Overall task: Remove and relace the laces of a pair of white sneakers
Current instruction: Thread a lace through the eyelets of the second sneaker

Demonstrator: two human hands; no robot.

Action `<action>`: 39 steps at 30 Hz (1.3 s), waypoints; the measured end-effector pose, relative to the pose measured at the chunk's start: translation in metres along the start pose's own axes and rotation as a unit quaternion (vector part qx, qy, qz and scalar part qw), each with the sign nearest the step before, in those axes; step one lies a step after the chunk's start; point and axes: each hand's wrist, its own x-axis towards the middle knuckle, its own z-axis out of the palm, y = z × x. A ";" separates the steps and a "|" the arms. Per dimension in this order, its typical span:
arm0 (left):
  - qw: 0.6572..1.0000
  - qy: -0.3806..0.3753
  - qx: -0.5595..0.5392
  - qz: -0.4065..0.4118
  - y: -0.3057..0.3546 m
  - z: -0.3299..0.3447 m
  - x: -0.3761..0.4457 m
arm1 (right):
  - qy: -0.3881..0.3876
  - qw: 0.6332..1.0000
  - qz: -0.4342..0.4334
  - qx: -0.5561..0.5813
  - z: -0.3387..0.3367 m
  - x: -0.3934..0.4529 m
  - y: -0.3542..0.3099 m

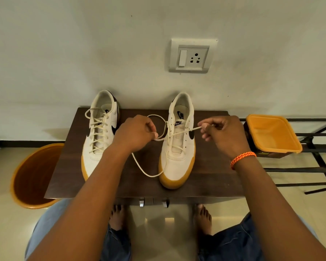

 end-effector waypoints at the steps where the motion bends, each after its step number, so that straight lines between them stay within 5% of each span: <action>1: 0.999 0.031 0.034 0.025 0.005 0.004 -0.001 | -0.034 0.999 -0.001 0.006 0.002 0.000 -0.001; 4: 0.978 0.157 0.021 0.139 0.025 0.021 -0.003 | -0.112 0.993 -0.017 0.031 0.010 -0.002 -0.006; 9: 0.966 -0.005 -0.224 0.130 0.044 0.037 -0.007 | -0.119 0.990 -0.041 0.057 0.017 -0.007 -0.013; 18: 0.945 -0.031 -0.324 0.041 0.037 0.037 -0.008 | -0.069 0.996 -0.036 0.048 0.024 -0.006 -0.012; 23: 0.959 -0.007 -0.280 0.049 0.031 0.042 -0.003 | -0.118 0.990 0.010 0.075 0.020 -0.004 -0.009; 27: 0.991 0.063 -0.090 0.081 0.035 0.043 -0.008 | -0.115 0.993 0.028 0.012 0.023 -0.004 -0.004; 32: 0.972 0.142 0.131 0.131 0.039 0.040 -0.013 | -0.079 0.993 0.044 -0.079 0.028 -0.003 0.004; 39: 0.987 0.076 0.094 0.103 0.034 0.054 -0.010 | -0.149 0.980 0.116 -0.066 0.031 -0.007 0.005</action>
